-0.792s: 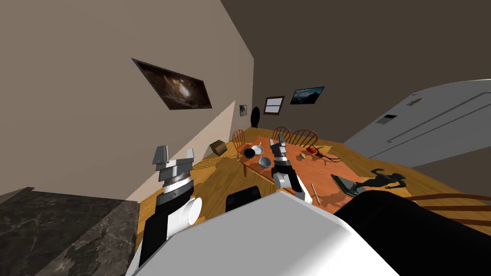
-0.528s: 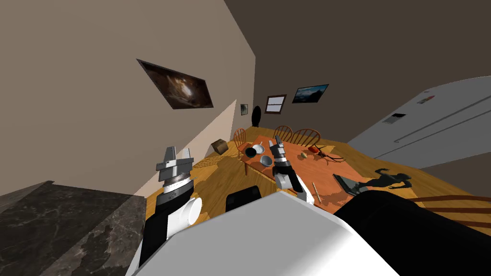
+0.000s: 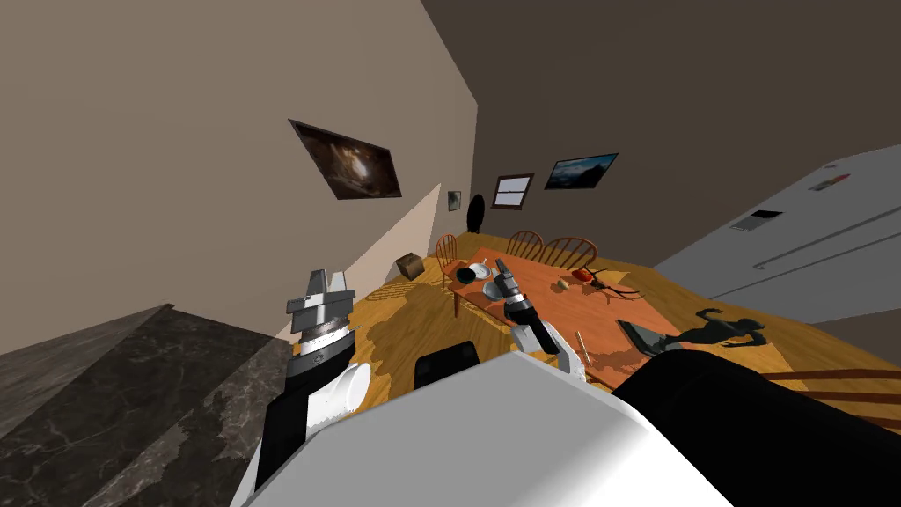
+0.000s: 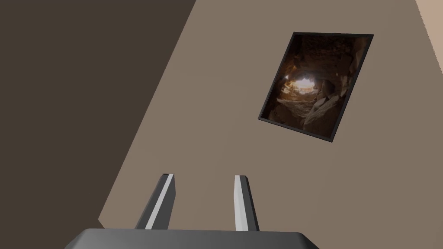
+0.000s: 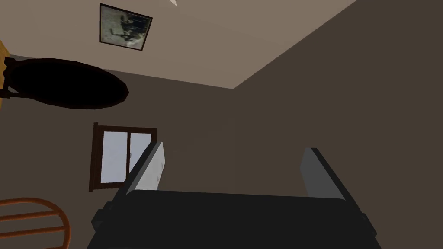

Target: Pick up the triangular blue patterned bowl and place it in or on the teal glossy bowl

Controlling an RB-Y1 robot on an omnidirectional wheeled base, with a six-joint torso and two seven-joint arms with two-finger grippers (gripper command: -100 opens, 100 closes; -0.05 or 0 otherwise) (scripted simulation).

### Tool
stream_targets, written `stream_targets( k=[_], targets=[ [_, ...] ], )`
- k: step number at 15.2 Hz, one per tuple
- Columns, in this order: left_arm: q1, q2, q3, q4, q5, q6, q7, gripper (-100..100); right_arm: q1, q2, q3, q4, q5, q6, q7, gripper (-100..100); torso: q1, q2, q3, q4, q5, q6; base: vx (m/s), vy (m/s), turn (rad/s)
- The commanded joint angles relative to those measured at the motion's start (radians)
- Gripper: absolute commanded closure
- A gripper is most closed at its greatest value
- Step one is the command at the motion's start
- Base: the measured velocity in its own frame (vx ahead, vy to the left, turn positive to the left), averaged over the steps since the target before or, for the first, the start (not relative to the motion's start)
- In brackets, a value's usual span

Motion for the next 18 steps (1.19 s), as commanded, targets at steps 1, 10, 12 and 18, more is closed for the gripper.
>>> stream_targets(
  k=[1,10,12,18],
  targets=[
    [0.000,0.000,0.000,0.000,0.000,0.000,0.000,0,0.012,-0.029,0.001,0.016,0.012,0.007,0.007,-100,0.000,0.000,0.000,0.000,0.000,0.000,-0.079,0.063,0.105],
    [0.000,0.000,0.000,0.000,0.000,0.000,0.000,0,0.078,-0.212,0.014,0.200,0.107,0.018,0.066,-100,-0.001,-0.001,-0.001,0.000,0.000,0.000,-0.065,0.067,0.146],
    [0.000,0.000,0.000,0.000,0.000,0.000,0.000,0,0.093,-0.256,0.018,0.245,0.129,0.020,0.081,-100,-0.002,-0.001,-0.001,0.000,0.000,0.000,-0.051,0.042,0.179],
    [0.000,0.000,0.000,0.000,0.000,0.000,0.000,0,0.123,-0.332,0.027,0.358,0.176,0.024,0.114,-100,-0.004,-0.003,-0.002,-0.001,-0.001,0.000,-0.030,0.031,0.159]
  ],
)
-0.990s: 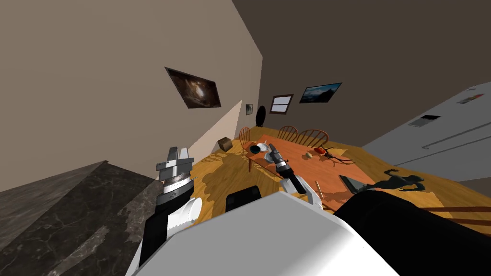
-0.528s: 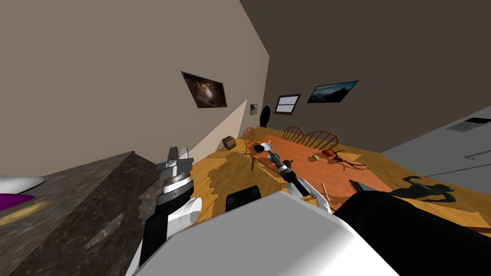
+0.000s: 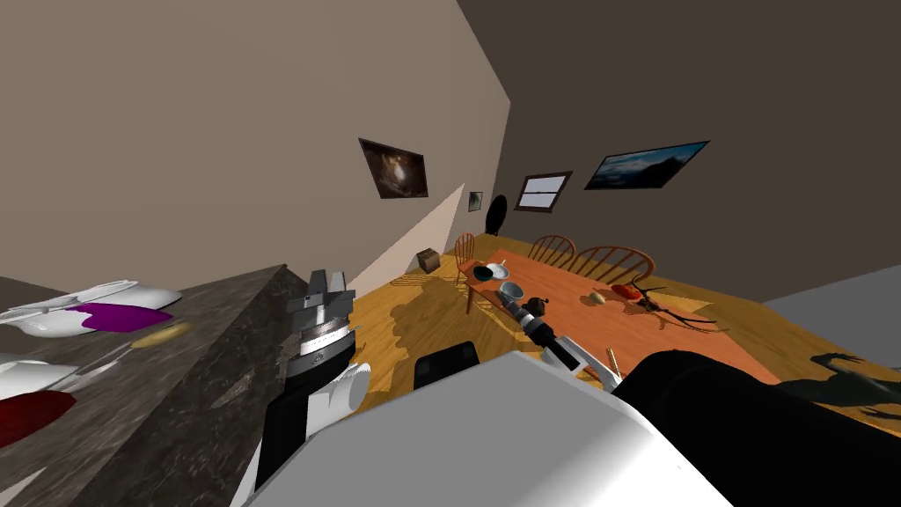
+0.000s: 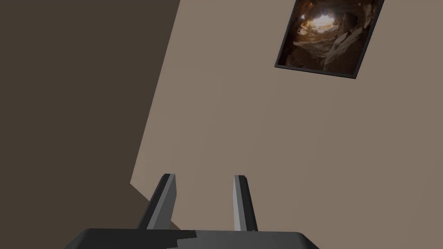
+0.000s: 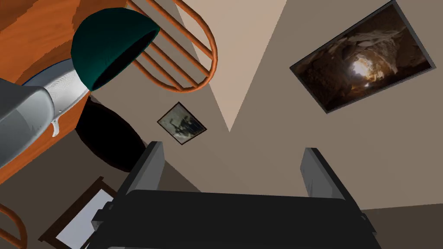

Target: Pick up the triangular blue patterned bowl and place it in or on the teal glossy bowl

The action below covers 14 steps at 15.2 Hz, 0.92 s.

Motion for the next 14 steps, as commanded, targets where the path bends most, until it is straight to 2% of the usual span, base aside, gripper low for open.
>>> stream_targets(
  k=[1,2,3,4,6,7,8,9,12,13,14],
  targets=[
    [0.000,0.000,0.000,0.000,0.000,0.000,0.000,0,0.003,-0.009,0.005,0.030,0.011,0.004,0.010,-100,0.000,0.000,0.000,0.000,0.000,0.000,-0.019,0.014,0.033],
    [0.000,0.000,0.000,0.000,0.000,0.000,0.000,0,0.017,-0.047,0.009,0.063,0.035,0.006,0.027,-100,0.000,0.000,0.000,0.000,0.000,0.001,-0.018,0.017,0.118],
    [0.000,0.000,0.000,0.000,0.000,0.000,0.000,0,0.017,-0.047,0.009,0.081,0.035,0.006,0.027,-100,-0.001,0.000,0.000,0.000,0.000,0.000,-0.017,0.016,0.180],
    [0.000,0.000,0.000,0.000,0.000,0.000,0.000,0,0.032,-0.084,0.014,0.123,0.059,0.007,0.045,-100,-0.001,-0.001,0.000,0.000,0.000,0.000,-0.016,0.014,0.243],
    [0.000,0.000,0.000,0.000,0.000,0.000,0.000,0,0.032,-0.084,0.014,0.134,0.059,0.007,0.045,-100,-0.001,-0.001,0.000,0.000,0.000,0.000,-0.012,0.005,0.137],
    [0.000,0.000,0.000,0.000,0.000,0.000,0.000,0,0.046,-0.120,0.018,0.171,0.083,0.009,0.063,-100,-0.002,-0.001,-0.001,0.000,0.000,0.000,-0.008,0.005,0.145],
    [0.000,0.000,0.000,0.000,0.000,0.000,0.000,0,0.046,-0.120,0.018,0.188,0.083,0.009,0.063,-100,-0.002,-0.001,-0.001,0.000,0.000,0.000,-0.006,0.003,0.167],
    [0.000,0.000,0.000,0.000,0.000,0.000,0.000,0,0.060,-0.156,0.023,0.216,0.107,0.010,0.082,-100,-0.002,-0.002,-0.001,0.000,0.000,0.000,-0.004,0.002,0.275],
    [0.000,0.000,0.000,0.000,0.000,0.000,0.000,0,0.060,-0.156,0.023,0.241,0.107,0.010,0.082,-100,-0.003,-0.002,-0.001,0.000,-0.001,0.000,-0.002,-0.006,0.081],
    [0.000,0.000,0.000,0.000,0.000,0.000,0.000,0,0.074,-0.191,0.027,0.276,0.130,0.010,0.101,-100,-0.002,-0.002,-0.001,0.000,-0.001,0.001,0.001,-0.001,0.120],
    [0.000,0.000,0.000,0.000,0.000,0.000,0.000,0,0.074,-0.191,0.027,0.295,0.130,0.010,0.101,-100,-0.002,-0.002,-0.001,0.000,-0.001,0.000,0.001,-0.002,0.198]
  ],
)
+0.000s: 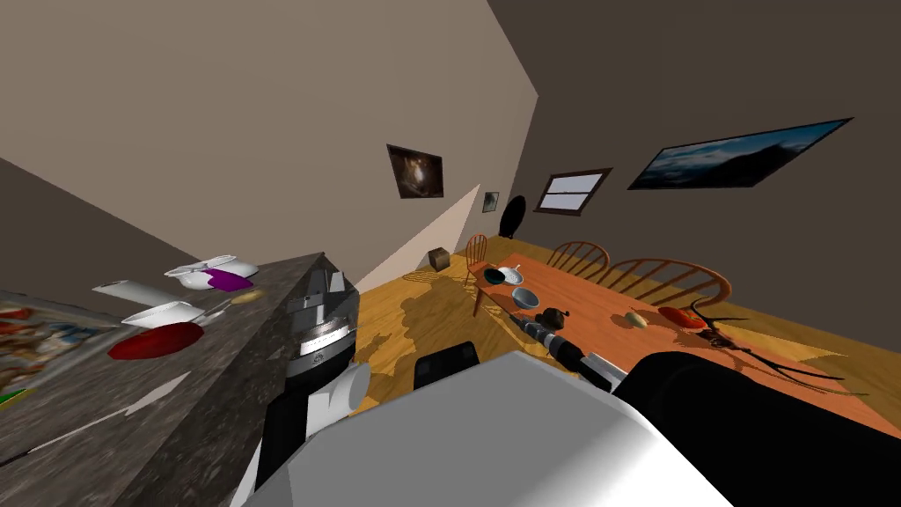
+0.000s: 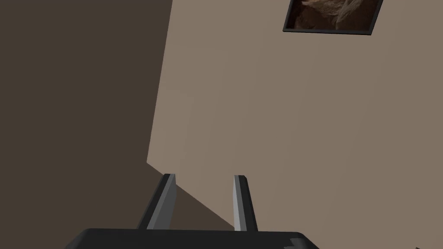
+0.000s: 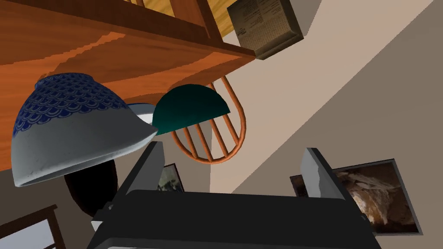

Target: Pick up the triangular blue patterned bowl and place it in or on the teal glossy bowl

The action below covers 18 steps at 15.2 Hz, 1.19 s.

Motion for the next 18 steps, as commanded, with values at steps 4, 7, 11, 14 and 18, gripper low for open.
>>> stream_targets(
  k=[4,7,11,14,18],
  targets=[
    [0.000,0.000,0.000,0.000,0.000,0.000,0.000,0,0.032,-0.087,0.010,0.104,0.051,0.007,0.041,-100,-0.001,0.000,0.000,0.000,0.000,0.000,0.003,-0.010,0.183],
    [0.000,0.000,0.000,0.000,0.000,0.000,0.000,0,0.043,-0.119,0.014,0.172,0.073,0.006,0.060,-100,-0.001,-0.001,0.000,0.000,0.000,0.000,0.009,-0.010,0.214],
    [0.000,0.000,0.000,0.000,0.000,0.000,0.000,0,0.064,-0.178,0.023,0.252,0.115,0.002,0.099,-100,0.000,-0.001,-0.001,0.000,0.000,0.000,0.010,-0.005,0.171],
    [0.000,0.000,0.000,0.000,0.000,0.000,0.000,0,0.073,-0.205,0.027,0.315,0.135,0.000,0.118,-100,0.000,-0.002,-0.001,0.000,0.000,0.000,0.021,-0.006,0.193],
    [0.000,0.000,0.000,0.000,0.000,0.000,0.000,0,0.089,-0.253,0.036,0.397,0.171,-0.008,0.155,-100,0.000,-0.002,-0.001,0.000,0.000,0.000,0.022,-0.003,0.152]
  ],
)
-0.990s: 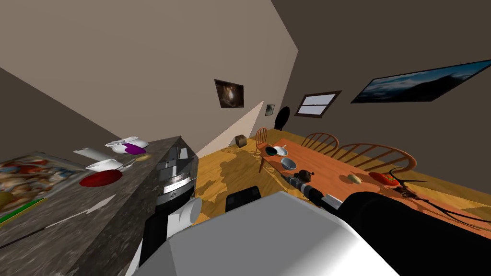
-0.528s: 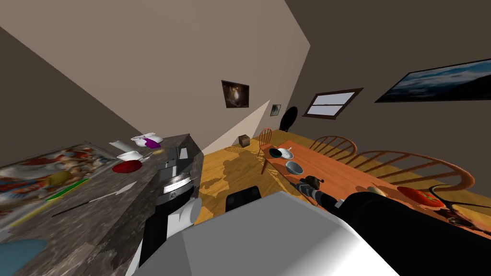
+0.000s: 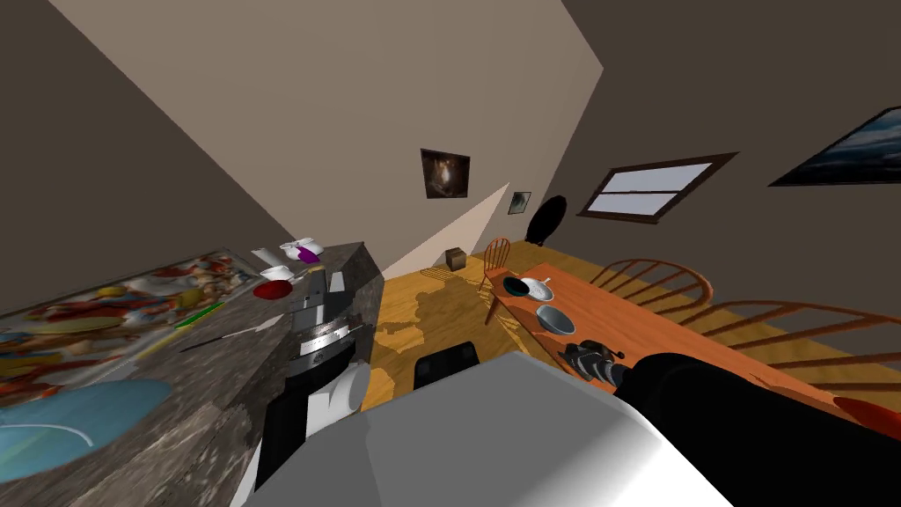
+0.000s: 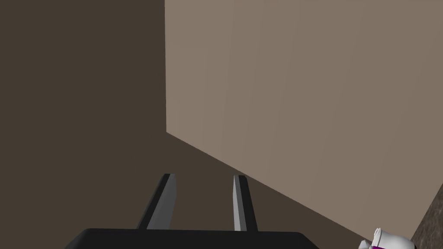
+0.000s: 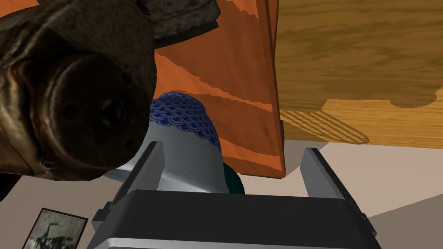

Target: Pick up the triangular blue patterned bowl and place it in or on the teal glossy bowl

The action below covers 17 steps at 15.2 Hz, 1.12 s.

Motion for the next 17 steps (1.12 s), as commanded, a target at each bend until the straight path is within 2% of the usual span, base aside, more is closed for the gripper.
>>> stream_targets(
  k=[1,3,5,7,10,13,15,16,17],
  targets=[
    [0.000,0.000,0.000,0.000,0.000,0.000,0.000,0,0.019,-0.035,0.007,0.050,0.030,-0.002,0.034,-100,0.000,0.000,0.000,0.000,0.000,0.000,0.030,0.008,0.315],
    [0.000,0.000,0.000,0.000,0.000,0.000,0.000,0,0.019,-0.035,0.007,0.057,0.030,-0.002,0.034,-100,-0.001,-0.001,0.000,0.000,0.000,0.000,0.030,-0.007,0.164],
    [0.000,0.000,0.000,0.000,0.000,0.000,0.000,0,0.030,-0.072,0.021,0.120,0.060,-0.013,0.066,-100,-0.002,-0.001,0.000,0.000,0.000,0.000,0.034,-0.010,0.203],
    [0.000,0.000,0.000,0.000,0.000,0.000,0.000,0,0.030,-0.072,0.021,0.120,0.060,-0.013,0.066,-100,-0.002,-0.002,-0.001,0.000,0.000,0.000,0.039,-0.015,0.150],
    [0.000,0.000,0.000,0.000,0.000,0.000,0.000,0,0.039,-0.108,0.046,0.186,0.095,-0.035,0.107,-100,-0.001,-0.002,-0.001,0.000,0.000,0.000,0.050,0.006,0.221],
    [0.000,0.000,0.000,0.000,0.000,0.000,0.000,0,0.039,-0.124,0.085,0.223,0.124,-0.066,0.142,-100,0.000,-0.005,-0.003,-0.001,0.000,0.000,0.087,0.026,0.303],
    [0.000,0.000,0.000,0.000,0.000,0.000,0.000,0,0.036,-0.125,0.104,0.227,0.134,-0.082,0.155,-100,0.003,-0.007,-0.004,-0.001,0.001,0.000,0.123,0.058,0.210],
    [0.000,0.000,0.000,0.000,0.000,0.000,0.000,0,0.040,-0.123,0.089,0.220,0.126,-0.069,0.146,-100,0.004,-0.008,-0.004,-0.002,0.001,0.000,0.081,0.027,0.071],
    [0.000,0.000,0.000,0.000,0.000,0.000,0.000,0,0.012,-0.091,0.104,0.236,0.133,-0.055,0.157,-100,0.003,-0.006,-0.004,-0.001,0.001,0.001,0.010,-0.018,0.081]
  ],
)
